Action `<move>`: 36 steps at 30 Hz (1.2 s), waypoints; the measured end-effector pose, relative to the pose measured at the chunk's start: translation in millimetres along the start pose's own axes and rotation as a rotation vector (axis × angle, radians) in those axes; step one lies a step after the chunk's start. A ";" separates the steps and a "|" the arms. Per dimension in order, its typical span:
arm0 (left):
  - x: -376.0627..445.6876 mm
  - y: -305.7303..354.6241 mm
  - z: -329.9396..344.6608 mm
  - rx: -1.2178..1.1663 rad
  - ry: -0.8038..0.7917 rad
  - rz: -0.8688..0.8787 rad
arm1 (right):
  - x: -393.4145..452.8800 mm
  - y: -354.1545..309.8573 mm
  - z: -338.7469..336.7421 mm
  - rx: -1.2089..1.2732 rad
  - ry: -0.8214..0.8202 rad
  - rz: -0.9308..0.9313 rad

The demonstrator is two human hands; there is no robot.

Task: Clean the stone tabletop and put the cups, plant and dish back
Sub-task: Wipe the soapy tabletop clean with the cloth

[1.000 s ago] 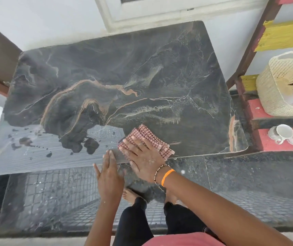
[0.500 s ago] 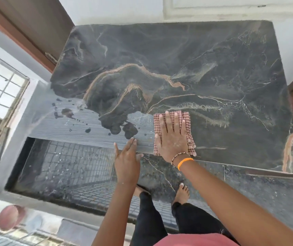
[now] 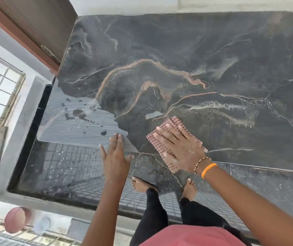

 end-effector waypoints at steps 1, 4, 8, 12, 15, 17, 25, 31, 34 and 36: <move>4.4 -2.4 -1.5 0.006 0.007 0.005 | -1.7 10.1 -4.4 0.013 0.011 0.063; 16.8 -10.5 -5.0 0.034 0.022 0.032 | 13.5 33.1 -16.9 0.070 0.076 0.273; 20.8 -15.3 -2.5 0.038 0.025 0.083 | 70.6 44.8 -25.9 0.107 0.157 0.455; 23.9 -22.7 -5.8 -0.018 0.067 0.156 | 128.7 16.2 -23.7 0.079 0.136 0.422; 33.1 -45.7 -10.8 -0.071 0.037 0.131 | 141.3 -40.1 -7.8 0.066 0.098 0.290; 40.3 -64.1 -12.4 -0.064 0.021 0.111 | 134.5 -82.4 8.9 0.063 0.065 0.171; 61.0 -112.9 -13.0 -0.034 -0.049 0.121 | 86.9 -87.8 20.8 -0.018 0.007 0.024; 68.4 -121.8 -6.5 -0.020 -0.078 0.097 | 130.5 -5.5 -21.4 0.084 0.125 0.370; 69.2 -120.2 -8.0 -0.008 -0.083 0.083 | 175.3 27.2 -41.1 0.109 0.186 0.501; 69.8 -118.4 -8.0 -0.001 -0.098 0.072 | 206.3 27.2 -44.8 0.122 0.197 0.527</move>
Point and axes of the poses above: each hand's wrist, its own x-axis towards the middle knuckle, its own z-axis out of the palm, y = z × x, the point moved 6 cm from there along x, towards the middle knuckle, and after that the axes turned 14 degrees about x, right-handed, at the moved point
